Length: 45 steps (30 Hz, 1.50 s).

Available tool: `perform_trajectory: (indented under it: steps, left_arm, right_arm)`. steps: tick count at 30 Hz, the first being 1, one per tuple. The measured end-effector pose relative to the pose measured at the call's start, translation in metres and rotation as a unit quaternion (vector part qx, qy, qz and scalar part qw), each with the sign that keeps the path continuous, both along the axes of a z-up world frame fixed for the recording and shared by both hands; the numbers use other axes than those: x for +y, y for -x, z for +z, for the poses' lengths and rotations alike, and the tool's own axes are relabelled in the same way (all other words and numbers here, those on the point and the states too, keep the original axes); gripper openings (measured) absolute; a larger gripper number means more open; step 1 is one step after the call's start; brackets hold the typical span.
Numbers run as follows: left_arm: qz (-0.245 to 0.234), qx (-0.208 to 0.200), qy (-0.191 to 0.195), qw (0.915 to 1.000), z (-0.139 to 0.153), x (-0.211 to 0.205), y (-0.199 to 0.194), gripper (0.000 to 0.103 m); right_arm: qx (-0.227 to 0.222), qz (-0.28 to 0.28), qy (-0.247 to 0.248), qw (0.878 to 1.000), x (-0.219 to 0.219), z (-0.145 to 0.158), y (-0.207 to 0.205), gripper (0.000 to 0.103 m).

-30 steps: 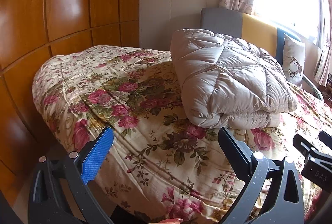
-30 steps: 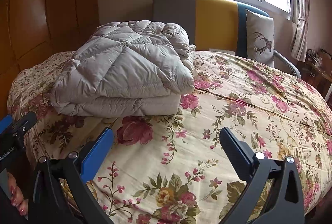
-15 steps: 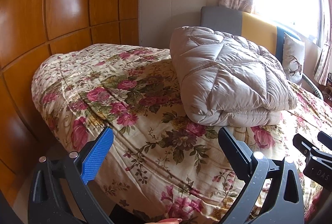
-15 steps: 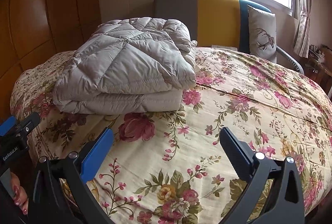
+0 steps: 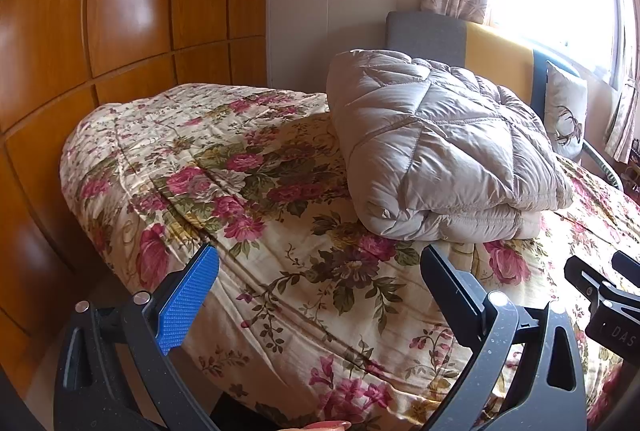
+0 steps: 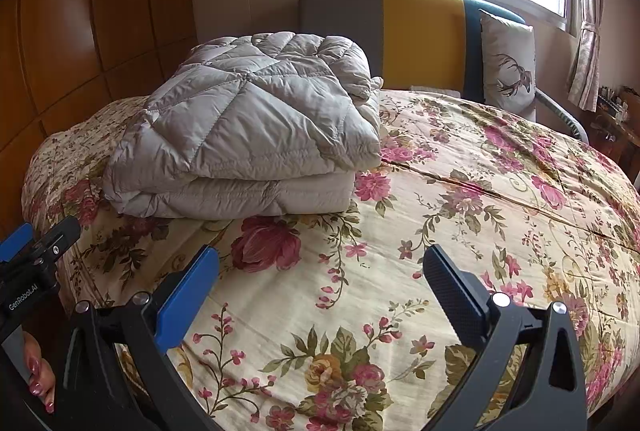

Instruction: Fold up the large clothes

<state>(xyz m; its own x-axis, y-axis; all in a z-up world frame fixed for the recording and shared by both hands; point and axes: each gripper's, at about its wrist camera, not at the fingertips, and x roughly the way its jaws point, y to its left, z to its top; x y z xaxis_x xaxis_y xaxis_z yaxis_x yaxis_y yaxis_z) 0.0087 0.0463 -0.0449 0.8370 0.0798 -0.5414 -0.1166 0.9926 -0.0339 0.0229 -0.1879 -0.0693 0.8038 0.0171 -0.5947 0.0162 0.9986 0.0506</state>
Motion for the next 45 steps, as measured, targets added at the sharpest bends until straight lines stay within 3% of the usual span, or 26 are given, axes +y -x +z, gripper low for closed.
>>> perform_trajectory:
  steps: [28, 45]
  left_arm:
    - [-0.020, -0.031, -0.002, 0.9993, 0.003, -0.006, 0.011, 0.100]
    - [-0.038, -0.027, -0.011, 0.9989, 0.000, -0.014, 0.012, 0.100]
  right_arm:
    - [0.007, 0.000, -0.005, 1.000, -0.002, -0.003, -0.001, 0.101]
    - [0.020, -0.001, -0.011, 1.000, -0.006, -0.009, -0.006, 0.101]
